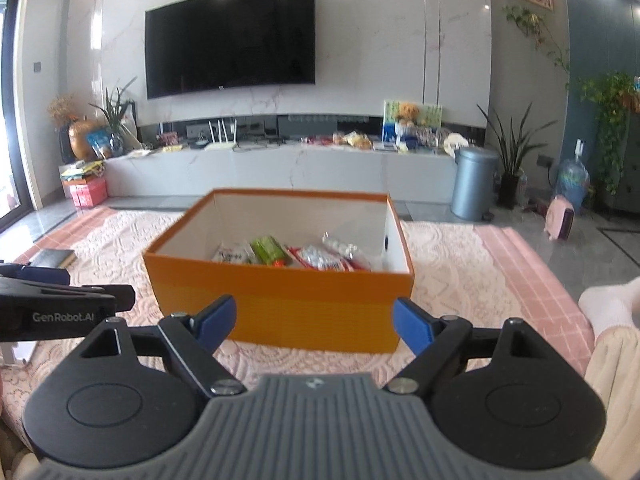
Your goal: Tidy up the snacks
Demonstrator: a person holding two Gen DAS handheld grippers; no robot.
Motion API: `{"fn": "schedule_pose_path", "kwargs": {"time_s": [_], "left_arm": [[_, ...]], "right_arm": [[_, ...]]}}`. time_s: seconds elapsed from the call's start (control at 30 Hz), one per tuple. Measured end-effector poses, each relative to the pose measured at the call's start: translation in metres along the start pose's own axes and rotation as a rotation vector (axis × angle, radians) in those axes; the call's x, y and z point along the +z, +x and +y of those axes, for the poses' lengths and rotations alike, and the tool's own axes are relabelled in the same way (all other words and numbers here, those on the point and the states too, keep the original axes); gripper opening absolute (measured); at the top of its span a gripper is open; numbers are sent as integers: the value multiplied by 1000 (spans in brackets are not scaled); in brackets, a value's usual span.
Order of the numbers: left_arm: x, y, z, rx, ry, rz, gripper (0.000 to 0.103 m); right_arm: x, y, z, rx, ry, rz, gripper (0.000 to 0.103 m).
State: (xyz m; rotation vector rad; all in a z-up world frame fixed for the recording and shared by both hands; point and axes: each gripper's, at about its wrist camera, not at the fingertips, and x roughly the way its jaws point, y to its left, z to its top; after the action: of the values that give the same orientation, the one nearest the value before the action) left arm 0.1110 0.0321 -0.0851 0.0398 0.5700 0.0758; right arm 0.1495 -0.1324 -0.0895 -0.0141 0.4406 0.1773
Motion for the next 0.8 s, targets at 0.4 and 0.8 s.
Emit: {"fn": "schedule_pose_path", "kwargs": {"time_s": [0.4,0.8], "left_arm": [[-4,3,-5,2,14,36,90],[0,0,-3,6,17,34,90]], "right_arm": [[-3,11,-3,-16,16,22,84],[-3,5,1,-11,7,13,84]]}}
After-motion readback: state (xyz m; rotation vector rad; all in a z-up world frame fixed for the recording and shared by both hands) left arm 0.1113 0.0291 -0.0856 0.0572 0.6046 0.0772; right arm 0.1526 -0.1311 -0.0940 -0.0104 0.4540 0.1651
